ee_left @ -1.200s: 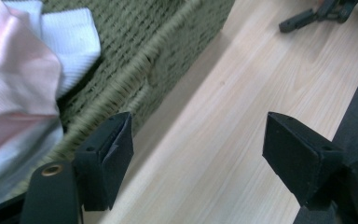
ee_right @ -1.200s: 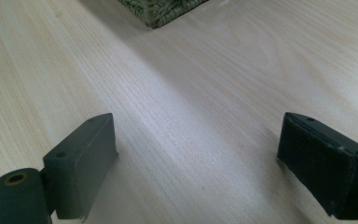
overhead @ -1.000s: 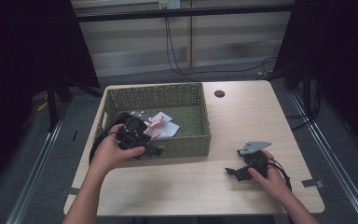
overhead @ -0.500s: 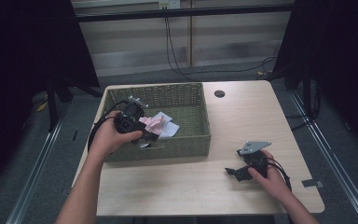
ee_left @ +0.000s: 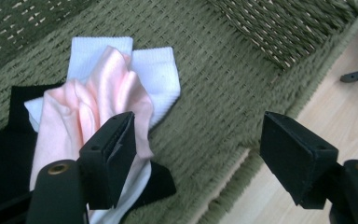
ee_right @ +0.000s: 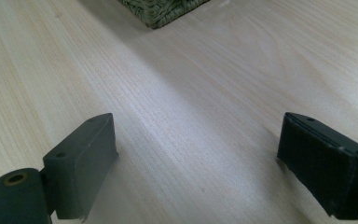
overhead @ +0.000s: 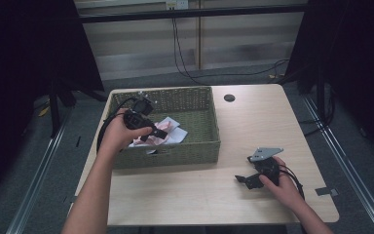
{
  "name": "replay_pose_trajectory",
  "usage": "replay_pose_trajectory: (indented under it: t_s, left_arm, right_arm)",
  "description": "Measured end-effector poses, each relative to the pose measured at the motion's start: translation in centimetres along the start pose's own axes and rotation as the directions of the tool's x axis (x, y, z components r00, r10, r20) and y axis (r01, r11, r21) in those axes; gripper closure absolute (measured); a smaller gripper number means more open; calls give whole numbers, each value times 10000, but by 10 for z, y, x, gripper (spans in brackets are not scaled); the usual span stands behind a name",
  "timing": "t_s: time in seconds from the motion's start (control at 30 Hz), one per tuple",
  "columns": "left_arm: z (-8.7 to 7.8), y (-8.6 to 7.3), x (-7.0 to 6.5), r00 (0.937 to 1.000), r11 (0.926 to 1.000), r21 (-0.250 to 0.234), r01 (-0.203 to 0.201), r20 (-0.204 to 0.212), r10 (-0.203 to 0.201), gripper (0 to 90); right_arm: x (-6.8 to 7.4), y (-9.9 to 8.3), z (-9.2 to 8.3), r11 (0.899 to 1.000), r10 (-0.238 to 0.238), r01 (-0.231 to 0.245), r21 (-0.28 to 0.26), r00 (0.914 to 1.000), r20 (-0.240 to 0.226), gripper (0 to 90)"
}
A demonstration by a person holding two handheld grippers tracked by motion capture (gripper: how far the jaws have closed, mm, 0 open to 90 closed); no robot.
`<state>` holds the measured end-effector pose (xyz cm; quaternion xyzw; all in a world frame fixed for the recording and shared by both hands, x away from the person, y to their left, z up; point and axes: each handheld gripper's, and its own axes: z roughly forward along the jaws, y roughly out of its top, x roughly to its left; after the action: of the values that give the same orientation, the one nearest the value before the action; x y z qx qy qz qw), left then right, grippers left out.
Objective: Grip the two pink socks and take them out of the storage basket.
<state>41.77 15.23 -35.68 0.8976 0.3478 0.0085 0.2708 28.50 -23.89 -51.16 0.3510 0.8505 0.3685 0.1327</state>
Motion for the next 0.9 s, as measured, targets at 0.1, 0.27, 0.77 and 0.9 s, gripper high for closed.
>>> replay_pose_trajectory:
  t_s: [0.1, 0.27, 0.77, 0.9]
  left_arm:
    - [4, 4, 3, 10000, 10000, 39, 4, -52, -4, 274]
    - [13, 9, 12, 9995, 9996, 125, 271, -193, -268, 285]
    - [41, 14, 36, 9965, 9944, 752, 736, -449, -704, 351]
    - [49, 11, 43, 9958, 9938, 776, 792, -517, -754, 391]
  right_arm:
    - [0, 0, 0, 10000, 1, -1, 2, 10000, -2, 106]
    - [0, 0, 0, 10000, 32, -32, -18, 10000, -10, 106]
    - [0, 0, 0, 10000, -6, 6, -44, 10000, -63, 107]
    - [0, 0, 0, 10000, -10, 9, -43, 10000, -61, 106]
